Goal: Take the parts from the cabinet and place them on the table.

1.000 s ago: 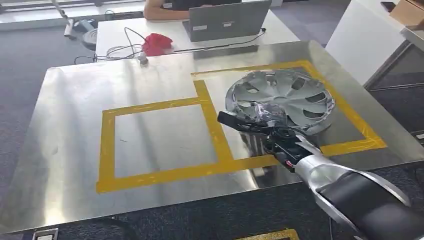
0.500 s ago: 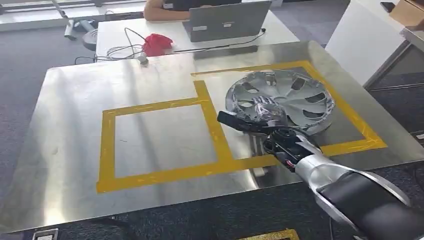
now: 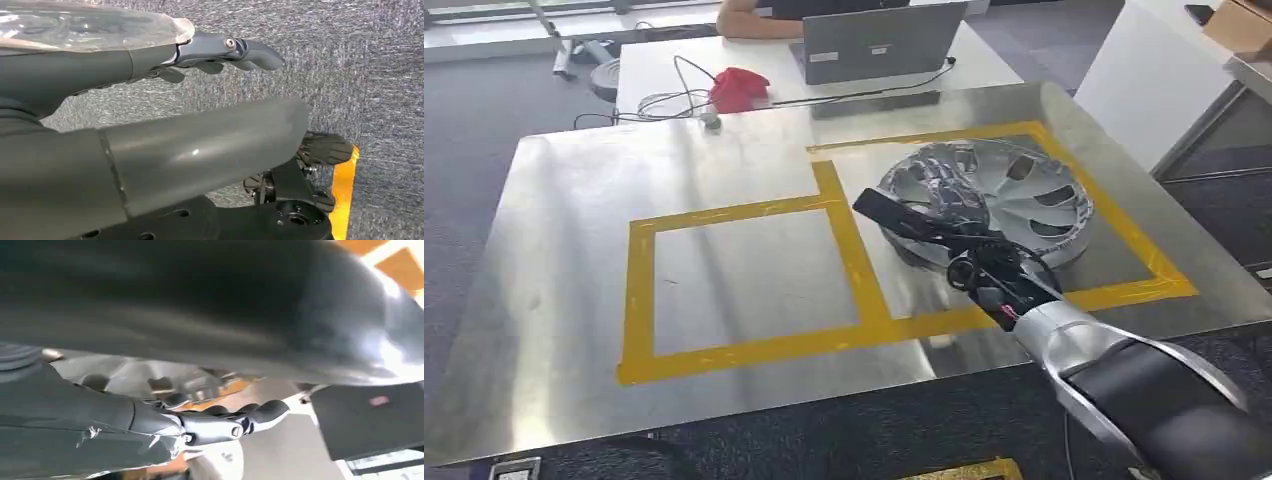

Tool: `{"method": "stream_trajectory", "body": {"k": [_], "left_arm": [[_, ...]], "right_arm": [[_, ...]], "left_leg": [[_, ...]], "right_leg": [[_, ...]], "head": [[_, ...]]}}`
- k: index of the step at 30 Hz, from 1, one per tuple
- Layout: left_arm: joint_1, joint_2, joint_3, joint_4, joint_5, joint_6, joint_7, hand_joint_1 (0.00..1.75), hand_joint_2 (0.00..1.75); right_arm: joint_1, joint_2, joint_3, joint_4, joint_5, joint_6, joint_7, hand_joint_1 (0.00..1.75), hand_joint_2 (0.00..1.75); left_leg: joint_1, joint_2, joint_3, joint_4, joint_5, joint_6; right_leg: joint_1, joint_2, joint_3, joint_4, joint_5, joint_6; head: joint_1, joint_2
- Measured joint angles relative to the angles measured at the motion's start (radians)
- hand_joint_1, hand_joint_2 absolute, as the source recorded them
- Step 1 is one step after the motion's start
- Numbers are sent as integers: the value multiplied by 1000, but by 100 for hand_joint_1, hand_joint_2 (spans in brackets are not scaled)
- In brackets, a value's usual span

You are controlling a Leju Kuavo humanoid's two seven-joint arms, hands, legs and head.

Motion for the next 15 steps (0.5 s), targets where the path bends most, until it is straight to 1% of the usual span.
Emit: {"method": "stream_trajectory", "body": {"k": [1, 2, 4, 5, 8, 10, 11, 12, 15], "left_arm": [[1, 0, 0, 0, 2, 0, 0, 0, 0], [1, 0, 0, 0, 5, 0, -1, 0, 0], [1, 0, -2, 0, 6, 0, -2, 0, 0], [1, 0, -2, 0, 6, 0, -2, 0, 0], [1, 0, -2, 0, 7, 0, -3, 0, 0], [1, 0, -3, 0, 9, 0, -3, 0, 0], [1, 1, -3, 0, 10, 0, -3, 0, 0], [1, 1, -3, 0, 11, 0, -3, 0, 0], [1, 2, -3, 0, 13, -2, -3, 0, 0]], "right_arm": [[8, 0, -11, -21, -74, 12, -63, 0, 0], [16, 0, -20, -49, -163, 39, -123, 0, 0], [47, -1, -39, -146, -385, 120, -233, 0, 0], [63, -1, -48, -210, -491, 156, -268, 0, 0], [109, -11, -69, -367, -677, 225, -323, 0, 0], [138, -23, -81, -468, -761, 264, -345, 0, 0], [154, -29, -89, -523, -810, 297, -356, 0, 0], [169, -35, -93, -565, -850, 320, -363, 0, 0], [212, -47, -97, -684, -972, 429, -373, 0, 0]], "left_leg": [[0, 0, 0, 0, 0, 0], [0, 0, 0, 0, 0, 0], [0, 0, 1, 0, 0, 0], [0, 0, 1, 0, 0, 0], [0, 0, 1, 0, 0, 0], [0, 0, 1, 0, 0, 0], [0, 0, 1, 0, 0, 0], [0, 1, 1, 0, 0, 0], [0, 1, 1, -1, 0, 0]], "right_leg": [[0, 0, 0, 0, 0, 0], [0, 0, 0, 0, 0, 0], [0, 0, 0, 0, 0, 0], [0, 0, 0, 0, 0, 0], [0, 0, 0, 0, 0, 0], [0, 0, 0, 0, 0, 0], [0, 0, 0, 0, 0, 0], [0, 0, 0, 0, 0, 0], [0, 1, 0, 0, 0, 0]], "head": [[0, 0], [0, 0], [0, 0], [0, 0], [0, 0], [0, 0], [0, 0], [0, 0], [0, 0]]}}
